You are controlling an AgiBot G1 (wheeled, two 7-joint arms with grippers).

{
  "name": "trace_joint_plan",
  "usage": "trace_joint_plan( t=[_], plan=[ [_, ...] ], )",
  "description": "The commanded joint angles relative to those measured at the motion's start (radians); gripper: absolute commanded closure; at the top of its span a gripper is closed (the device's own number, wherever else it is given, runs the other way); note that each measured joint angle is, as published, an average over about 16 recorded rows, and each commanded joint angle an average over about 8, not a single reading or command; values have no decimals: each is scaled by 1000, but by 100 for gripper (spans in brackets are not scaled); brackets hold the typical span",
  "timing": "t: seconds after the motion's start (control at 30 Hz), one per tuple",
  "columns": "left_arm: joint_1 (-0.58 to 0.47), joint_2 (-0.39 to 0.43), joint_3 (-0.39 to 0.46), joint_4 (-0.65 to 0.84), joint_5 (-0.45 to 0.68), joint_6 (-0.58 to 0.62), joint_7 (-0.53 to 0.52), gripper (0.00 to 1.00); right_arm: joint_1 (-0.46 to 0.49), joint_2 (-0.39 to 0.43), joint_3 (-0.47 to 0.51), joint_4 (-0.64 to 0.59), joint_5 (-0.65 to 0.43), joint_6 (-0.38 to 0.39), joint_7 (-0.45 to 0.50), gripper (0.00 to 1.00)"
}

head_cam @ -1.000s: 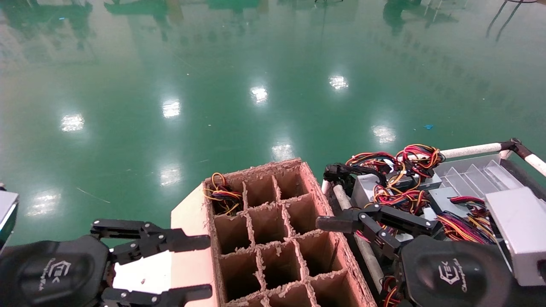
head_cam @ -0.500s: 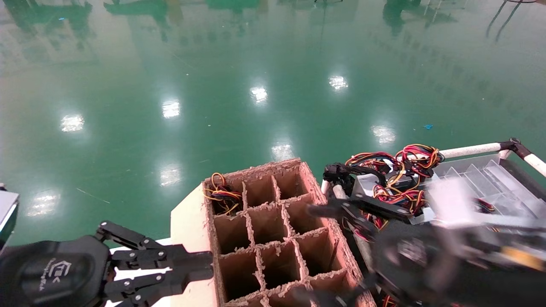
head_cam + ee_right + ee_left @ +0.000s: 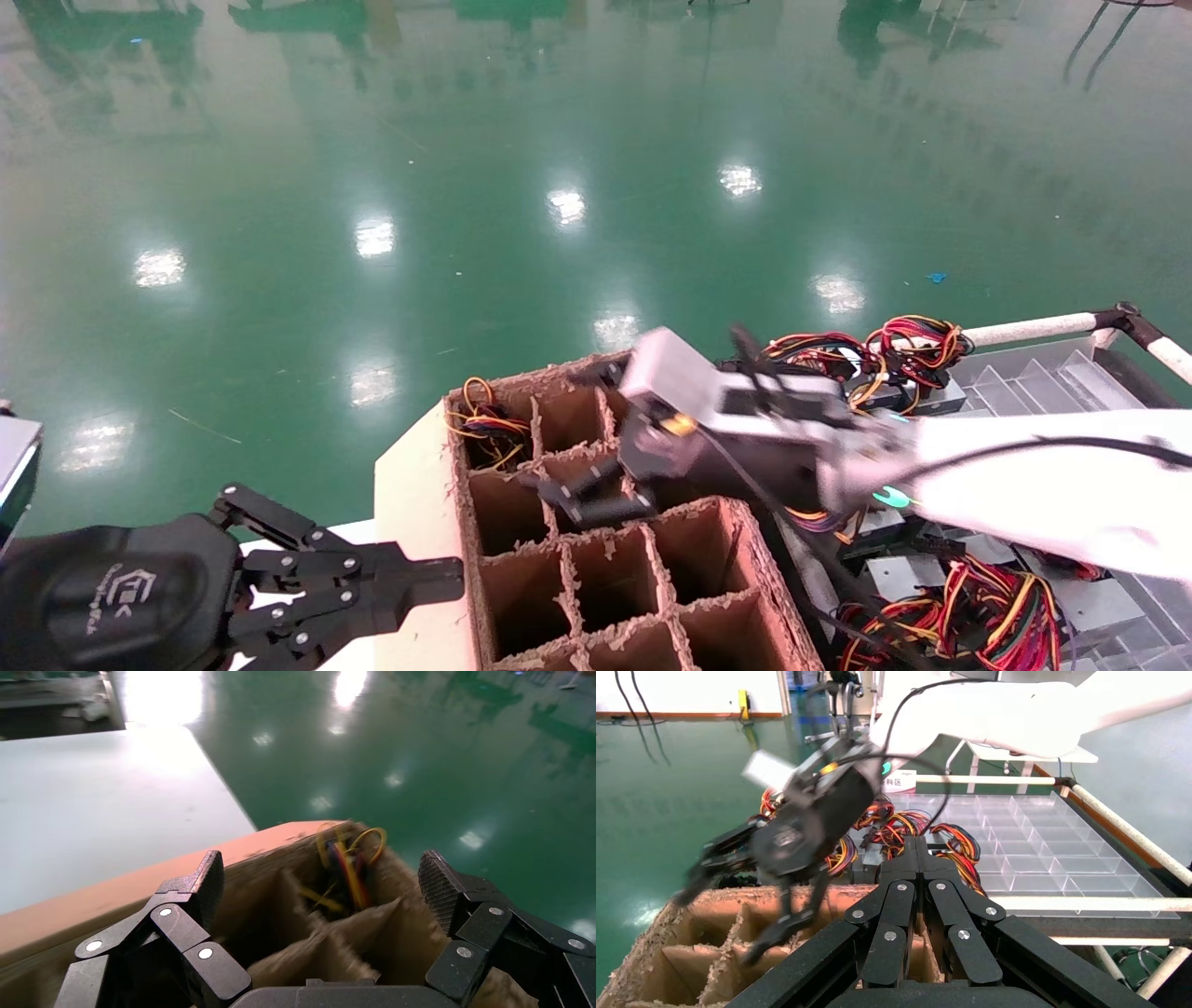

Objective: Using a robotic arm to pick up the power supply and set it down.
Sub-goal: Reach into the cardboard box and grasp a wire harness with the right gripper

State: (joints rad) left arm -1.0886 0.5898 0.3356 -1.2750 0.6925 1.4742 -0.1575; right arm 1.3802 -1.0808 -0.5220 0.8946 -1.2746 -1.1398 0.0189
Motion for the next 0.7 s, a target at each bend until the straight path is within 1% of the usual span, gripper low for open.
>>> trace_joint_plan(
  t=[0.03, 0.13, 0.17, 0.23, 0.27, 0.4, 0.43, 0.5, 0.53, 0.57, 0.6, 0.63, 0.7],
  plan=[
    [0, 0, 0, 0, 0, 0, 0, 100, 20, -52, -12, -52, -34, 41, -39, 0],
    [0, 0, 0, 0, 0, 0, 0, 99, 51, -123, -29, -141, -65, 78, -99, 0],
    [0, 0, 0, 0, 0, 0, 0, 96, 62, -146, -34, -171, -76, 91, -119, 0],
    [0, 0, 0, 0, 0, 0, 0, 85, 84, -189, -44, -230, -96, 117, -161, 0],
    [0, 0, 0, 0, 0, 0, 0, 76, 94, -208, -48, -258, -104, 131, -181, 0],
    [0, 0, 0, 0, 0, 0, 0, 29, 124, -263, -68, -346, -116, 179, -250, 0],
    [0, 0, 0, 0, 0, 0, 0, 19, 129, -270, -74, -360, -113, 188, -261, 0],
    [0, 0, 0, 0, 0, 0, 0, 5, 138, -279, -91, -381, -105, 204, -277, 0],
    [0, 0, 0, 0, 0, 0, 0, 1, 141, -282, -102, -388, -98, 210, -279, 0],
    [0, 0, 0, 0, 0, 0, 0, 0, 144, -283, -114, -394, -91, 216, -280, 1],
    [0, 0, 0, 0, 0, 0, 0, 0, 147, -284, -125, -399, -84, 222, -279, 8],
    [0, 0, 0, 0, 0, 0, 0, 0, 150, -284, -139, -403, -77, 228, -277, 17],
    [0, 0, 1, 0, 0, 0, 0, 0, 156, -285, -167, -411, -67, 245, -273, 41]
  ],
)
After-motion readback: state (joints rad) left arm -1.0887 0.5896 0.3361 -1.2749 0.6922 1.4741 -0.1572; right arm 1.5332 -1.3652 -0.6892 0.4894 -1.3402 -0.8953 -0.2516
